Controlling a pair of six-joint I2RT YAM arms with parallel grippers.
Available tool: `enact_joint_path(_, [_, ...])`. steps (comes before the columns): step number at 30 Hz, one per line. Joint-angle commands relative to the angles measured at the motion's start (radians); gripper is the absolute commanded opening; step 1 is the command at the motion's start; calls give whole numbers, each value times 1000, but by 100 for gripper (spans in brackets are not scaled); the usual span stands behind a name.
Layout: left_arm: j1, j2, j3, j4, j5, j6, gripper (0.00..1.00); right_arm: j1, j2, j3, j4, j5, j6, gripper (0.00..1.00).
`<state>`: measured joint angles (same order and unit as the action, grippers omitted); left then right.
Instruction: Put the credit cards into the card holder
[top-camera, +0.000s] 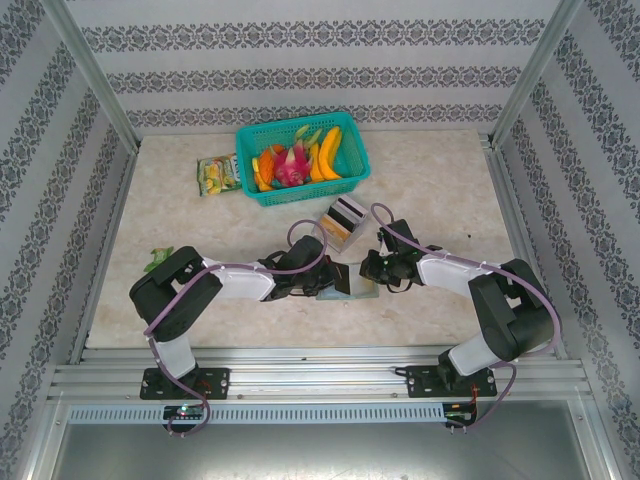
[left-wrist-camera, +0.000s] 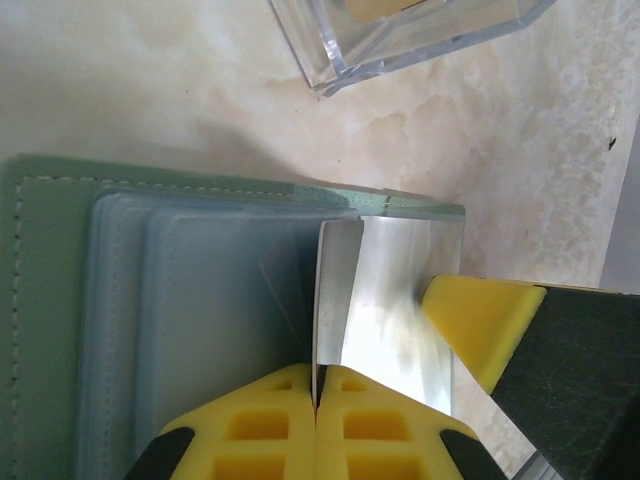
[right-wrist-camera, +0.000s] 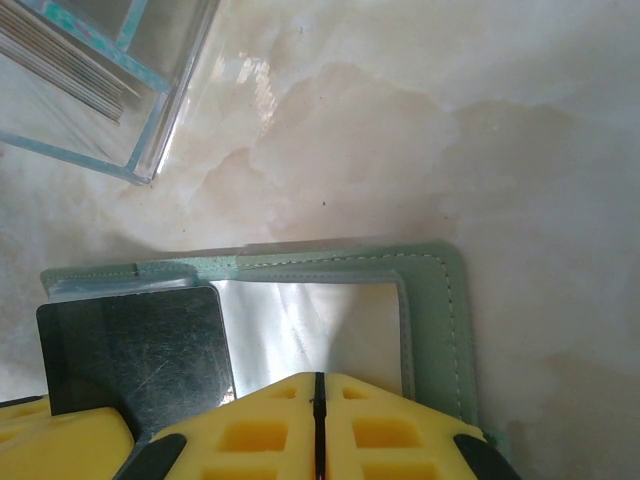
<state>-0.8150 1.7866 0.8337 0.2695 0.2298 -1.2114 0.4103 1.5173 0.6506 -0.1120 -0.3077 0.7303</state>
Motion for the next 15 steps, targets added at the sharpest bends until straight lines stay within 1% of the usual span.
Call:
enact_joint_path(1, [-15, 27, -20, -88, -22, -24, 0, 4, 0, -24, -64, 32, -5, 9])
enact_joint_path(2, [-15, 20, -27, -83, -21, -29, 0, 3, 1, -25, -64, 32, -5, 9])
enact_joint_path(4, [-15, 6, -19, -140, -48, -20, 0, 4, 4, -22, -65, 36, -6, 9])
enact_joint_path(9, [-14, -39, -50, -135, -80, -21, 0, 4, 11, -18, -58, 30, 0, 9])
enact_joint_path(15, [-9, 2, -32, -96, -41, -24, 0, 3, 12, -18, -58, 30, -2, 9])
